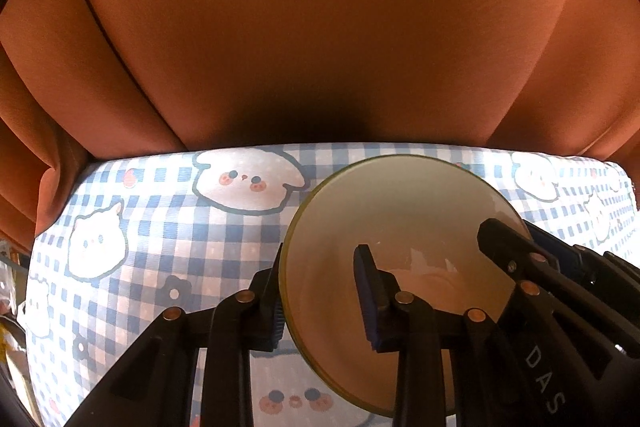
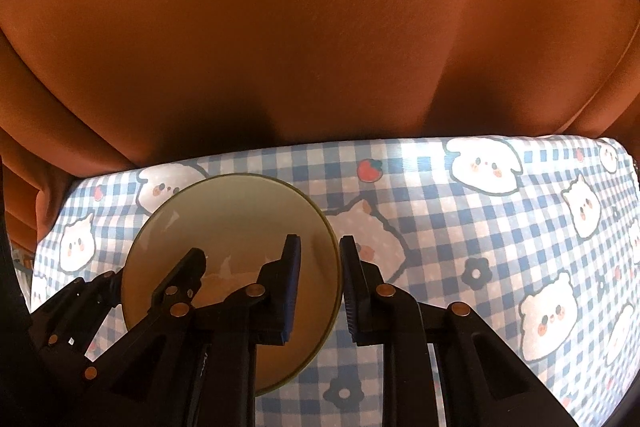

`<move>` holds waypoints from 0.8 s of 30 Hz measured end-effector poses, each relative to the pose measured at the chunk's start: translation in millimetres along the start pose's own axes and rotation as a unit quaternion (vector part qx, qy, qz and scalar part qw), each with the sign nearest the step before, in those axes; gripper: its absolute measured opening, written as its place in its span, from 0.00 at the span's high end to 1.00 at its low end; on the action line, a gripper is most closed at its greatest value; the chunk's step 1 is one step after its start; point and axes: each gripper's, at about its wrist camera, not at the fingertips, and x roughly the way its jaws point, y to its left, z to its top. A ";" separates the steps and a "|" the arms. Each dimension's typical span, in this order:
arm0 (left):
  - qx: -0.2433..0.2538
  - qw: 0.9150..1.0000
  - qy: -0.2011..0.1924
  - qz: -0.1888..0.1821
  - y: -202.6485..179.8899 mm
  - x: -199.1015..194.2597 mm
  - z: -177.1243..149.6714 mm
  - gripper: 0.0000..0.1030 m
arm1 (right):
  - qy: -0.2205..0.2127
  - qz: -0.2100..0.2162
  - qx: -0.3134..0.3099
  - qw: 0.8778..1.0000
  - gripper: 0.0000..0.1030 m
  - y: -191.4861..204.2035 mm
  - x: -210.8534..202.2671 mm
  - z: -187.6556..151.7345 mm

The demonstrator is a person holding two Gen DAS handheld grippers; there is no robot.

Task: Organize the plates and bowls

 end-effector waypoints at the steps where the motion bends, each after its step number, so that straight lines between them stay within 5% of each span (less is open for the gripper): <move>1: 0.001 1.000 -0.002 -0.001 -0.9 -2.9 -0.3 0.72 | -0.002 -0.001 0.000 1.000 0.77 -0.6 -3.8 -1.0; 24: 0.019 0.999 -0.037 -0.005 -42.0 -105.3 -54.4 0.72 | -0.030 0.003 0.015 0.999 0.78 -36.1 -103.2 -53.0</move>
